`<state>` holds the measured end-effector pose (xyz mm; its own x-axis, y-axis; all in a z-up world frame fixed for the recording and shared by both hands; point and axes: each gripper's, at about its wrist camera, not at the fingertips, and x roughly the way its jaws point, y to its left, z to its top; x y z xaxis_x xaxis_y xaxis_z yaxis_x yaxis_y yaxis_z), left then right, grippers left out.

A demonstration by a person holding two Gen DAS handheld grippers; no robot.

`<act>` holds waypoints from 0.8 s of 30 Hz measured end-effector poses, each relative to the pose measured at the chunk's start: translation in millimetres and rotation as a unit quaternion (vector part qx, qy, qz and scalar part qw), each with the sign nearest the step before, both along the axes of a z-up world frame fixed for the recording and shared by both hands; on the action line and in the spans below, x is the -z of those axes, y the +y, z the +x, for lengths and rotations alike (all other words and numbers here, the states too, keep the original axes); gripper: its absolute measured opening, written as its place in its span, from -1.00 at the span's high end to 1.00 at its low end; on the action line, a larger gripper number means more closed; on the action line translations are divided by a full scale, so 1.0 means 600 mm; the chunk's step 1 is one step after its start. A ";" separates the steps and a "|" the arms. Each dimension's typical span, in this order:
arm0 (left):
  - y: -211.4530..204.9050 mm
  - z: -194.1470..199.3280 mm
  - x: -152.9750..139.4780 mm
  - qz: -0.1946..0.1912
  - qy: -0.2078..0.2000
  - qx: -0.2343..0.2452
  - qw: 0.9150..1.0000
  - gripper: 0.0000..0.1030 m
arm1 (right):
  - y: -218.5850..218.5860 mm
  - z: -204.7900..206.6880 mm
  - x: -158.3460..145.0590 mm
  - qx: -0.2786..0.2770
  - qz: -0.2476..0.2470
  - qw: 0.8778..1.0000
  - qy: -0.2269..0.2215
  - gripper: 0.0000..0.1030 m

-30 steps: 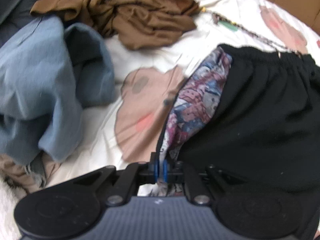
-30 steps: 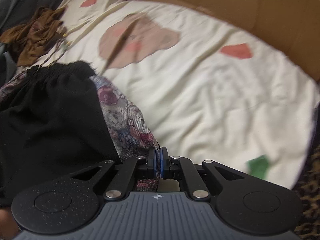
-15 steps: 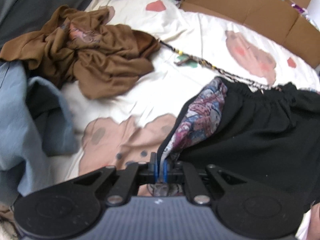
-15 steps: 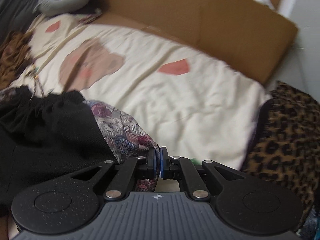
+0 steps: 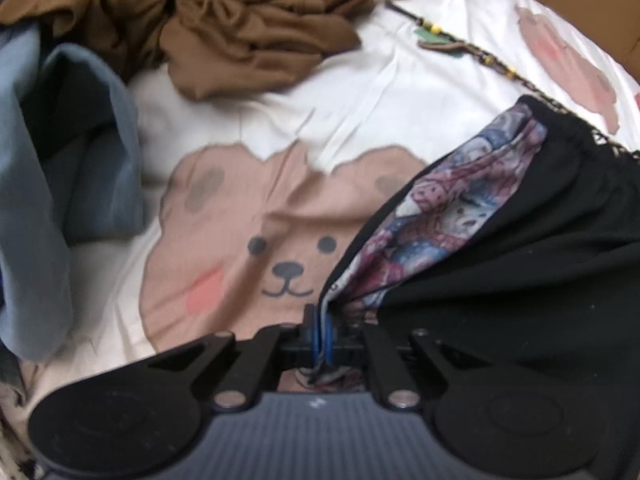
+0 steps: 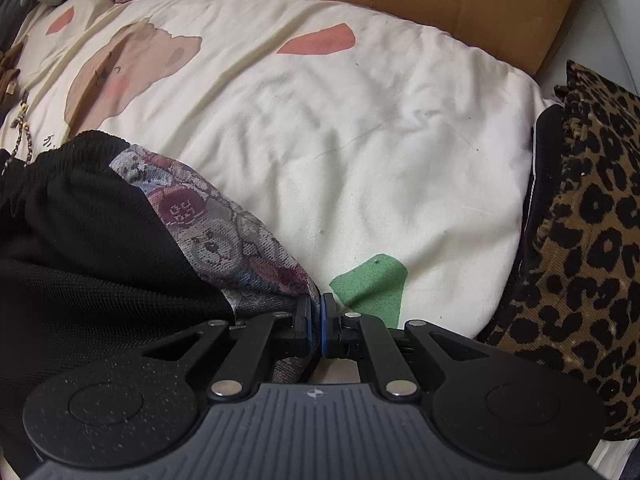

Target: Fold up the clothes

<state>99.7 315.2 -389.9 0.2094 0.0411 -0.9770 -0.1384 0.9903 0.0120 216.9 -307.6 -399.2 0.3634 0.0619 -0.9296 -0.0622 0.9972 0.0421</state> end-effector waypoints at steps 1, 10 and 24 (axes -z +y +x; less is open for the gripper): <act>0.001 -0.001 0.003 -0.001 0.001 -0.002 1.000 0.93 | -0.001 -0.001 0.001 0.002 0.002 1.000 0.001 0.95; 0.016 0.000 -0.049 0.016 -0.038 -0.007 0.999 0.56 | -0.019 -0.020 -0.019 0.028 0.026 0.999 -0.010 0.68; -0.054 0.150 -0.121 -0.001 -0.122 0.009 0.993 0.03 | -0.029 -0.037 -0.061 0.060 0.064 0.995 -0.053 0.30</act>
